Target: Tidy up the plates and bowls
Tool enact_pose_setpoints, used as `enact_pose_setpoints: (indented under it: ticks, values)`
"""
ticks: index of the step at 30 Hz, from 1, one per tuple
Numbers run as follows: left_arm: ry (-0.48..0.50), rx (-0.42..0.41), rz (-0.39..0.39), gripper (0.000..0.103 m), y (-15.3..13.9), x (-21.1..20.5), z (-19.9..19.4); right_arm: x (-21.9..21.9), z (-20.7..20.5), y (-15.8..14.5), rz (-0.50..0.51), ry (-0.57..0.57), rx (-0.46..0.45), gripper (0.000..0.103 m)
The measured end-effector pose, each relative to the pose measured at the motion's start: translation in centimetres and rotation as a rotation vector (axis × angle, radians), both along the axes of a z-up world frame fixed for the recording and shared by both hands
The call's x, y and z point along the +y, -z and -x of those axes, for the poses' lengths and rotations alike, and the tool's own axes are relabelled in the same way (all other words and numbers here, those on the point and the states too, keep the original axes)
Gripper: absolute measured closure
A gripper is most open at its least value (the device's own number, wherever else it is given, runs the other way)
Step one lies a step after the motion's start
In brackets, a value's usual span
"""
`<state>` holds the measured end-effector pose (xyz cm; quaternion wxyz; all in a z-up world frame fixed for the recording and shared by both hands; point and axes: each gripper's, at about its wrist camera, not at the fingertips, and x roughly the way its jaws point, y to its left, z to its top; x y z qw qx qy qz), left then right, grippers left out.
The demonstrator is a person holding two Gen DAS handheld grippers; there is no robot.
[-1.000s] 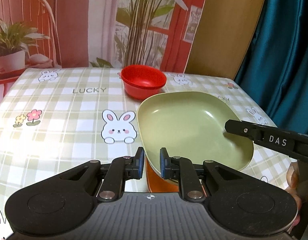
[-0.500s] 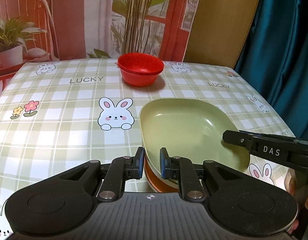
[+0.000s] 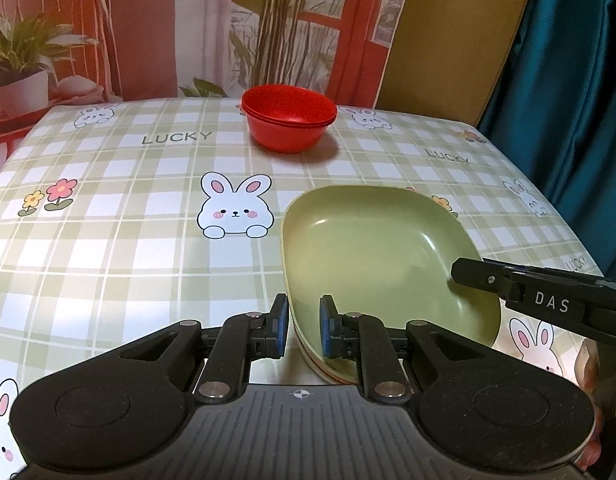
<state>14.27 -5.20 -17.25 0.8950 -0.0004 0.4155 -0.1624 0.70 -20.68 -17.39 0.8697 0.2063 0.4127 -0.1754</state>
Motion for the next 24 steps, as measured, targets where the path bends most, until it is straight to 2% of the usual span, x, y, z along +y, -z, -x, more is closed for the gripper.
enact_pose_setpoints:
  ticks: [18,24]
  values:
    - [-0.031,0.007,0.004,0.085,0.39,0.24,-0.18,-0.07,0.14,0.51,-0.021,0.019,-0.001,0.090]
    - [-0.044,0.017,0.005,0.077,0.58,0.44,-0.23,-0.05,0.27,0.34,-0.029,0.022,-0.021,0.083]
